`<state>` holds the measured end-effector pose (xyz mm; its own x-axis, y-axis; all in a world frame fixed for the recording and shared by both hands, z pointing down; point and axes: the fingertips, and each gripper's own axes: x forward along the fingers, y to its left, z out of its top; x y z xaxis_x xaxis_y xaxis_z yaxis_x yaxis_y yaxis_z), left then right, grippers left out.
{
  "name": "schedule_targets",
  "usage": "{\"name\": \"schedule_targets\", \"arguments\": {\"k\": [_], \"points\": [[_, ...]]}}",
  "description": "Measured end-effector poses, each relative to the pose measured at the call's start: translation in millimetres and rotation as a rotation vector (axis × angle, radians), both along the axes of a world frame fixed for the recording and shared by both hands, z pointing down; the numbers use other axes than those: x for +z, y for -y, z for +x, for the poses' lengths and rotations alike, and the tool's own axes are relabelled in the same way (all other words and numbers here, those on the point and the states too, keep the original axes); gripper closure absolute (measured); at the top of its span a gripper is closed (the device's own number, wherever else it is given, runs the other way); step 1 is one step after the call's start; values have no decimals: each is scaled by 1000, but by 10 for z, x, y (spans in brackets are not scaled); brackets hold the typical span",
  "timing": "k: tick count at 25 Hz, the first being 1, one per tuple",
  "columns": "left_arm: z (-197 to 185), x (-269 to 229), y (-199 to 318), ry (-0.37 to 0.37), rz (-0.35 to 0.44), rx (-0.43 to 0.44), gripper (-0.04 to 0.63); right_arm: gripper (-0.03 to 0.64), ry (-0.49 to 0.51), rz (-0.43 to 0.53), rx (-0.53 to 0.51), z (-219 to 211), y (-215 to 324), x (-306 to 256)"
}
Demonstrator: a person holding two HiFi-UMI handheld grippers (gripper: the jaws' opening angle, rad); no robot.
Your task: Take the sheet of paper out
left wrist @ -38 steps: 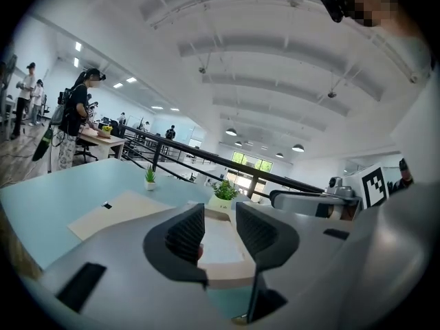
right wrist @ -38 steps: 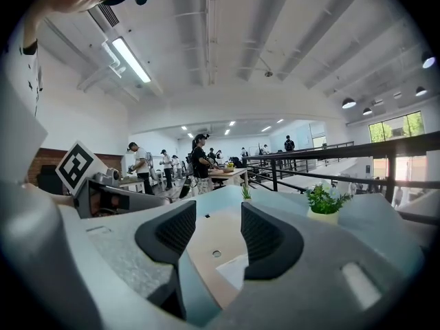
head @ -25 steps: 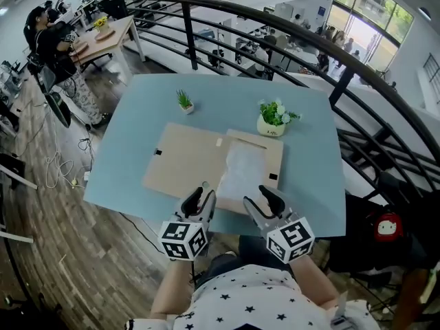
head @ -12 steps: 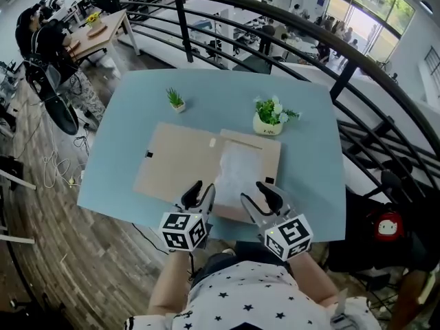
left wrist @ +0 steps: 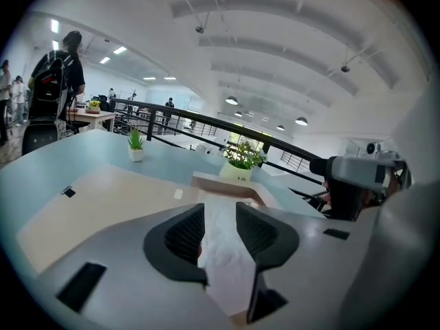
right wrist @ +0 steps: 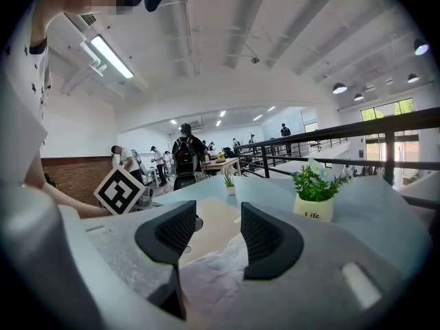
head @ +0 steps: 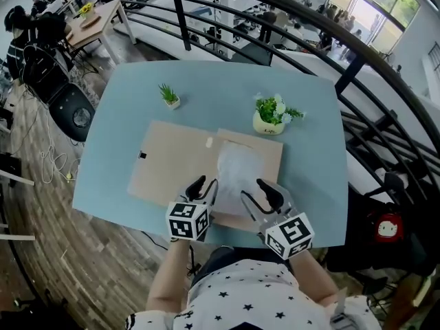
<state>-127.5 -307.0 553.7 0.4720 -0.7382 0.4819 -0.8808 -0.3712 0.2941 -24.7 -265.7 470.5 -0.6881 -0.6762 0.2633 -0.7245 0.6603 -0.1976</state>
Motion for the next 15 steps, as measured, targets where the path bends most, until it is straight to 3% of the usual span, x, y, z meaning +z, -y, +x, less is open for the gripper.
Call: {"name": "schedule_targets", "arguments": {"k": [15], "points": [[68,520,267,121,-122,133,459,428,-1,-59,-19,-16,147,212]]}}
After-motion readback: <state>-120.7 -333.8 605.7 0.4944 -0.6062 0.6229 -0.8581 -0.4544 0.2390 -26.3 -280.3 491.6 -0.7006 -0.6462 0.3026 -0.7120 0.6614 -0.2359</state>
